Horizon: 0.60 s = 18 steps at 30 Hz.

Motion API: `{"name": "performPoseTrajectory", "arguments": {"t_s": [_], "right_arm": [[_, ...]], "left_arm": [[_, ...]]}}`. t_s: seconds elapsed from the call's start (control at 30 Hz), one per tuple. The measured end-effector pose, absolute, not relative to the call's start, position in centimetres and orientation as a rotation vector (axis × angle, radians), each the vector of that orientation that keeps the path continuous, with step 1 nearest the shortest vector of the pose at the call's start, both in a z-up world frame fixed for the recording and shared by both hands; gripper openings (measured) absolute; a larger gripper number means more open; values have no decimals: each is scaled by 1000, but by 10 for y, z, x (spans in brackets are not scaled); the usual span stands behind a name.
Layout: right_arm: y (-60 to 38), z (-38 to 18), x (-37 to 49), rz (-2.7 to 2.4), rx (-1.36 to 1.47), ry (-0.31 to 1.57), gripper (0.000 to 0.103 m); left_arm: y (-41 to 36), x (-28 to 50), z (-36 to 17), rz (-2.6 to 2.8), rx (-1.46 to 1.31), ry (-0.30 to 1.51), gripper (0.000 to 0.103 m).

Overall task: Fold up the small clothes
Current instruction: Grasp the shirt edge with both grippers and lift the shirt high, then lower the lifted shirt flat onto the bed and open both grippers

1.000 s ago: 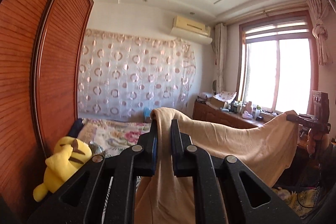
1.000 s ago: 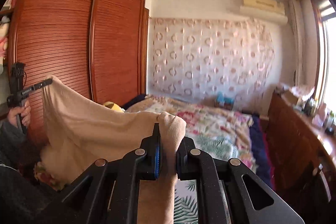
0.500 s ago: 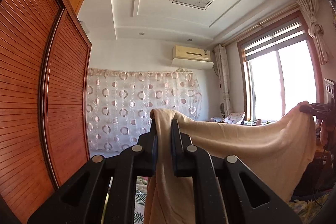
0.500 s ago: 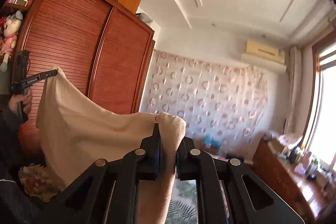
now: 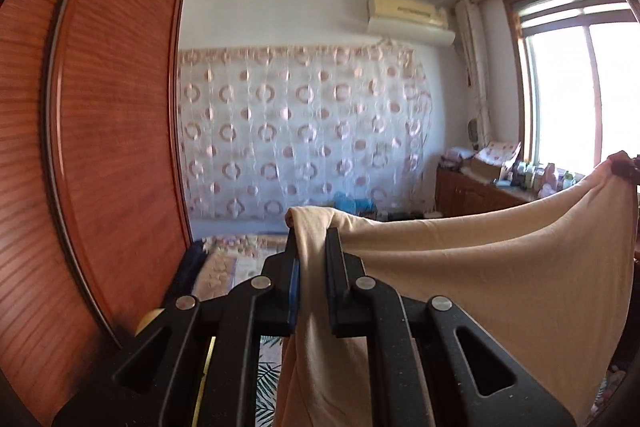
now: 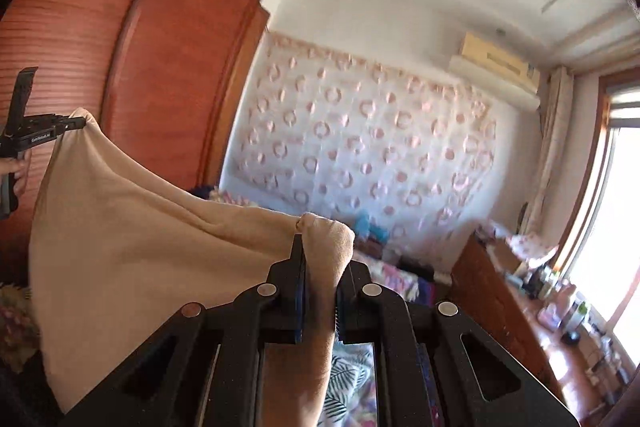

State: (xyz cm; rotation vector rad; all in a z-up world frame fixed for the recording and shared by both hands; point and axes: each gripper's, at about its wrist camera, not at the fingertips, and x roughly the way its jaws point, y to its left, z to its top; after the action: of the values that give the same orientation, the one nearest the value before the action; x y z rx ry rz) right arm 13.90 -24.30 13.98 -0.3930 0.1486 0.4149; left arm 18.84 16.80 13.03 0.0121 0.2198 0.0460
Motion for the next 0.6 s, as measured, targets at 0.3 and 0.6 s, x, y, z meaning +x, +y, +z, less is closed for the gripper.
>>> {"name": "performPoseTrajectory", "arguments": {"t_s": [0.3,0.6], "right_arm": [[-192,70,280,403,-393,374,11],[-157,57,415,380,-386,577,11]], "left_arm": [[173,297,49,9,9,401,11],[166,377,-27,-25,32,564,12]]}}
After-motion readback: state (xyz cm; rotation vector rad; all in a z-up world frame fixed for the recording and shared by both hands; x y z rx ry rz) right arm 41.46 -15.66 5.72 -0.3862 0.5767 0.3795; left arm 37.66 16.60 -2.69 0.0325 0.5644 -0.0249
